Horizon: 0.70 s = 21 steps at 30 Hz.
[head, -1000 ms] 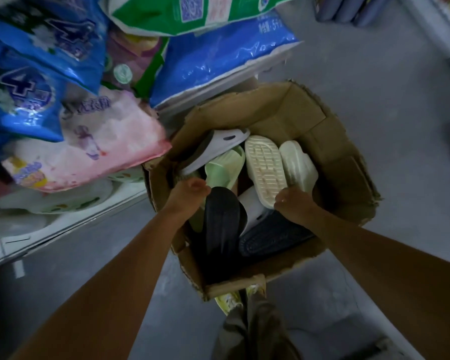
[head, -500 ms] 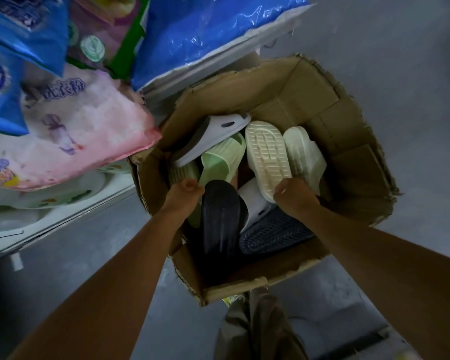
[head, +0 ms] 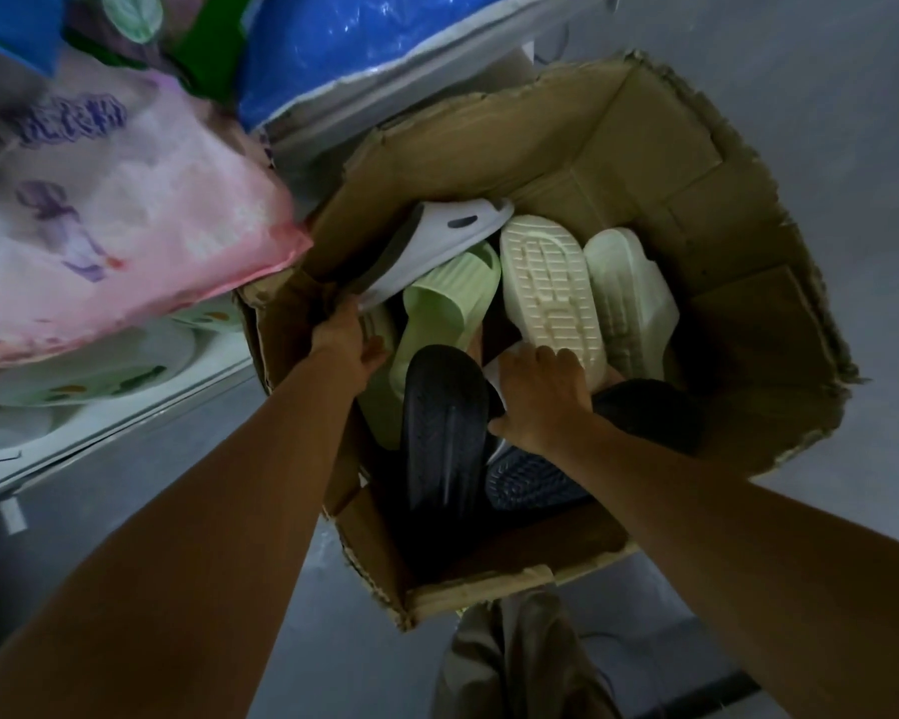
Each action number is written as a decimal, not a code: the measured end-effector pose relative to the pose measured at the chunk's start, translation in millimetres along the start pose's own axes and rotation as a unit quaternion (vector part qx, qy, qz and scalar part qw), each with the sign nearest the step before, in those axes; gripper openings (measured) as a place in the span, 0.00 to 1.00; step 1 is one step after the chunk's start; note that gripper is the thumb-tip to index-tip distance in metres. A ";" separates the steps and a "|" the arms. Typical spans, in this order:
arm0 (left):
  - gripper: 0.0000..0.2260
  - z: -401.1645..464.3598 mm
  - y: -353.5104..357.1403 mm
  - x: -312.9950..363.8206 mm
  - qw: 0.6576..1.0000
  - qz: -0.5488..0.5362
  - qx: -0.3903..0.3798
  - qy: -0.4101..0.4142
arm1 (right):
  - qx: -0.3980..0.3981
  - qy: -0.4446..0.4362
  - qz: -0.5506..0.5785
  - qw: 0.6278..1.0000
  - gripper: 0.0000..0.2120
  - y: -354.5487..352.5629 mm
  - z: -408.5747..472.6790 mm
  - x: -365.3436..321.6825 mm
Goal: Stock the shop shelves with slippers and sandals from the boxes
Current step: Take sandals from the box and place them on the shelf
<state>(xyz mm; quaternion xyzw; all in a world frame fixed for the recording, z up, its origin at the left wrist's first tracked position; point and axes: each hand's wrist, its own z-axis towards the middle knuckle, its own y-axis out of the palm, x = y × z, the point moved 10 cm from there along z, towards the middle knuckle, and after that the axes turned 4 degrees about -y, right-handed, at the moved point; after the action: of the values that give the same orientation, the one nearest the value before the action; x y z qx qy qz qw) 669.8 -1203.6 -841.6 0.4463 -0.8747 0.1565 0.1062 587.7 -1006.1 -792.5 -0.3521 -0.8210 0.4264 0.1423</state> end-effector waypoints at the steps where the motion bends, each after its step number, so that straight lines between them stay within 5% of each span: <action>1: 0.15 3.3 3.2 -0.4 0.999 -0.031 -0.010 -0.012 | 0.001 0.007 -0.013 1.000 0.34 2.7 2.5 -0.9; 8: 0.04 16.4 12.7 1.0 0.985 -0.162 -0.049 -0.030 | -0.033 0.021 -0.045 0.998 0.34 17.2 8.5 -4.5; 16: 0.05 -37.3 13.1 -7.3 0.995 -0.046 -0.079 -0.041 | 0.095 0.055 -0.017 0.994 0.29 -36.7 -16.7 20.0; 21: 0.13 -68.3 -11.2 3.9 0.999 0.011 -0.031 0.027 | 0.153 0.063 0.034 0.986 0.22 -79.0 -40.7 47.5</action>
<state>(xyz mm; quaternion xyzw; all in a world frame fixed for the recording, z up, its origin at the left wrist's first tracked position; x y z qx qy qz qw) 679.8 -1187.6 -775.0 0.4289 -0.8807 0.1422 0.1420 539.5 -979.2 -708.2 -0.3806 -0.7230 0.5282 0.2312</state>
